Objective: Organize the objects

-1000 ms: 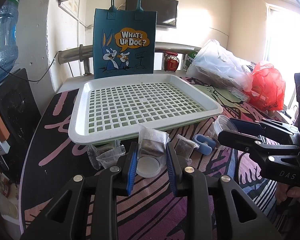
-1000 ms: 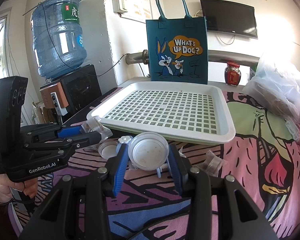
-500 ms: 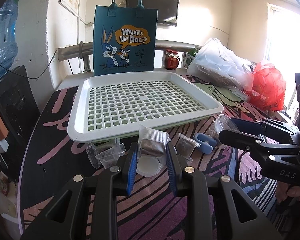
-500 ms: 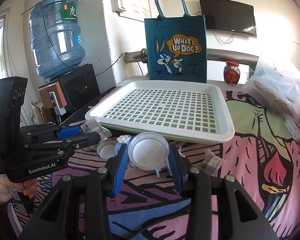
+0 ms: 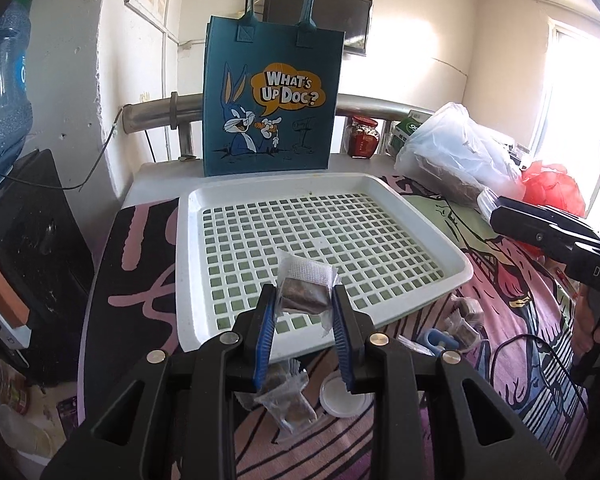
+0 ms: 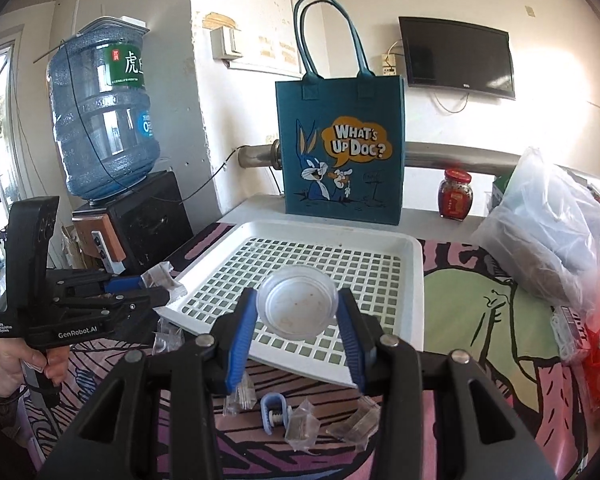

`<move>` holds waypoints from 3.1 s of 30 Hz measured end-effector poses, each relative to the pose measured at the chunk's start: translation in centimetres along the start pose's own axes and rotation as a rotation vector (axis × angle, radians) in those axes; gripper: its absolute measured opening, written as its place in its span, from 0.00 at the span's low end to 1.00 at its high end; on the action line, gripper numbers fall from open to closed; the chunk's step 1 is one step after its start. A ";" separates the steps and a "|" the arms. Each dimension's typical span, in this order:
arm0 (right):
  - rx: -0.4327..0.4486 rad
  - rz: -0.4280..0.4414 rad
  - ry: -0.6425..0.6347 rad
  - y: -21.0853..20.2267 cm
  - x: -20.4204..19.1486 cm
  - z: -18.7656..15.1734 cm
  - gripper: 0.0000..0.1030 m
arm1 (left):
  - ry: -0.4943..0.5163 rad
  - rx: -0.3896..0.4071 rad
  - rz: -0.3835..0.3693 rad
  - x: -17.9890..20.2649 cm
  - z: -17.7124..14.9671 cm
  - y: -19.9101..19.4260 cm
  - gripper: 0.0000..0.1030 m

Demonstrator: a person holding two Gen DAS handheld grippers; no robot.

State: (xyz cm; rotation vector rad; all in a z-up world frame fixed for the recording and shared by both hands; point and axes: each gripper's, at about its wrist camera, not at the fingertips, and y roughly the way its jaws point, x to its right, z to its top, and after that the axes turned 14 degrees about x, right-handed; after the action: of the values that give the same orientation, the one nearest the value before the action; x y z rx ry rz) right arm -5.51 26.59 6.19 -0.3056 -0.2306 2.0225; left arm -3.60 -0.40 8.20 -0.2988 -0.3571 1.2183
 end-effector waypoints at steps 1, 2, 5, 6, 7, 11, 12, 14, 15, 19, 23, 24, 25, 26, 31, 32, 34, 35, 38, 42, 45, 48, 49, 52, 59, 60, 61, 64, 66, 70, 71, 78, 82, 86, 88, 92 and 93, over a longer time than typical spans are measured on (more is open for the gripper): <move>-0.031 0.002 0.009 1.4 0.5 0.1 0.38 | 0.002 -0.011 0.008 -0.4 0.3 1.1 0.25; -0.062 -0.005 0.018 2.8 1.0 0.2 0.38 | -0.006 -0.029 0.018 -0.8 0.4 2.2 0.25; -0.150 -0.044 0.051 6.8 2.8 -0.4 0.38 | -0.022 -0.077 0.058 -2.0 0.6 5.6 0.25; -0.179 -0.056 0.061 8.0 3.4 -0.9 0.38 | -0.024 -0.088 0.068 -2.3 0.6 6.6 0.25; -0.208 -0.069 0.068 9.1 3.8 -1.3 0.38 | -0.030 -0.102 0.071 -2.6 0.5 7.5 0.25; -0.295 -0.112 0.051 12.2 4.9 -3.2 0.38 | -0.041 -0.156 0.097 -3.0 -0.4 10.1 0.25; -0.307 -0.128 0.046 12.7 5.1 -3.6 0.38 | -0.045 -0.169 0.100 -3.1 -0.7 10.6 0.25; -0.345 -0.149 0.056 13.6 5.6 -4.2 0.39 | -0.062 -0.197 0.099 -3.3 -1.2 11.4 0.27; -0.370 -0.145 0.070 14.0 5.8 -4.4 0.40 | -0.061 -0.178 0.096 -3.2 -1.2 11.2 0.32; -0.266 -0.128 0.065 11.8 5.7 -2.8 0.72 | -0.068 -0.169 0.065 -2.8 -0.8 10.6 0.57; -0.112 -0.081 0.106 6.3 5.4 -0.2 0.72 | -0.078 -0.057 0.054 -2.8 0.7 6.6 0.72; -0.075 -0.077 0.102 4.7 5.2 0.2 0.72 | -0.084 -0.024 0.050 -2.9 0.9 5.2 0.76; -0.048 -0.077 0.096 3.1 5.1 0.4 0.72 | -0.088 0.007 0.048 -3.1 1.1 3.9 0.79; -0.034 -0.077 0.094 1.9 4.9 0.5 0.72 | -0.090 0.034 0.057 -3.2 1.2 2.6 0.81; -0.055 -0.069 0.094 -1.8 3.9 -1.4 0.72 | -0.120 0.056 0.068 -3.0 -1.0 -2.3 0.83; -0.068 -0.078 0.090 -2.2 3.6 -2.0 0.72 | -0.119 0.047 0.071 -2.7 -1.6 -2.7 0.83; -0.105 -0.092 0.072 -2.3 3.1 -3.4 0.72 | -0.119 0.021 0.057 -2.1 -3.0 -3.2 0.83; -0.128 -0.109 0.064 -2.3 3.0 -4.1 0.72 | -0.119 0.008 0.055 -1.8 -3.7 -3.3 0.83; -0.177 -0.145 0.064 -1.8 3.0 -5.9 0.72 | -0.104 -0.020 0.070 -1.1 -5.4 -3.3 0.83; -0.233 -0.186 0.078 -0.8 3.5 -7.5 0.72 | -0.111 -0.063 0.100 -0.8 -6.7 -2.3 0.83; -0.256 -0.189 0.085 -0.1 3.5 -8.2 0.71 | -0.133 -0.102 0.095 -0.7 -7.4 -1.4 0.83; -0.276 -0.217 0.100 0.6 3.7 -8.7 0.67 | -0.135 -0.112 0.114 -0.5 -7.6 -0.7 0.76; -0.287 -0.228 0.114 0.9 3.9 -8.9 0.63 | -0.138 -0.122 0.112 -0.5 -7.6 -0.4 0.64; -0.307 -0.233 0.149 1.5 4.4 -9.6 0.48 | -0.146 -0.164 0.116 -0.5 -7.8 0.4 0.38; -0.256 -0.191 0.121 0.2 3.2 -9.5 0.27 | -0.170 -0.138 0.089 -0.9 -7.9 -1.0 0.21; -0.236 -0.165 0.136 -0.3 3.1 -9.3 0.27 | -0.164 -0.131 0.083 -0.7 -7.9 -1.4 0.21; -0.215 -0.147 0.136 -0.7 2.8 -9.0 0.27 | -0.163 -0.118 0.074 -0.6 -7.8 -1.9 0.21; -0.144 -0.120 0.073 -2.0 0.9 -7.8 0.27 | -0.142 -0.074 0.051 0.2 -7.1 -3.0 0.21; -0.097 -0.088 0.034 -2.5 -0.6 -7.1 0.27 | -0.113 -0.041 0.038 0.9 -6.4 -3.2 0.21; -0.029 -0.033 -0.046 -2.4 -3.0 -6.4 0.27 | -0.045 0.028 0.026 2.4 -5.2 -3.0 0.21; -0.024 -0.027 -0.056 -2.1 -3.3 -6.4 0.27 | -0.022 0.047 0.029 2.8 -5.1 -3.0 0.21; -0.028 0.012 -0.075 -0.9 -4.2 -7.4 0.27 | 0.029 0.074 0.027 3.6 -5.6 -2.3 0.21; -0.012 0.013 -0.054 -1.2 -3.7 -7.4 0.27 | 0.008 0.081 0.029 3.2 -5.6 -2.4 0.21; 0.004 0.012 -0.048 -1.5 -3.6 -7.4 0.27 | -0.001 0.083 0.029 3.1 -5.6 -2.4 0.21; 0.007 0.015 -0.056 -1.6 -3.7 -7.4 0.27 | -0.003 0.086 0.029 3.0 -5.6 -2.5 0.21; 0.014 0.017 -0.061 -1.7 -3.8 -7.4 0.27 | -0.001 0.091 0.031 3.1 -5.7 -2.6 0.21; 0.016 0.017 -0.059 -1.8 -3.7 -7.4 0.27 | -0.002 0.091 0.031 3.1 -5.7 -2.6 0.21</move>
State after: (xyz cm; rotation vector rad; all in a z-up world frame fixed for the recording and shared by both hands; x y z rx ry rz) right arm -0.07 24.28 0.14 -0.2384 -0.2492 2.0512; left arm 1.93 1.51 4.40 -0.2257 -0.2986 1.2618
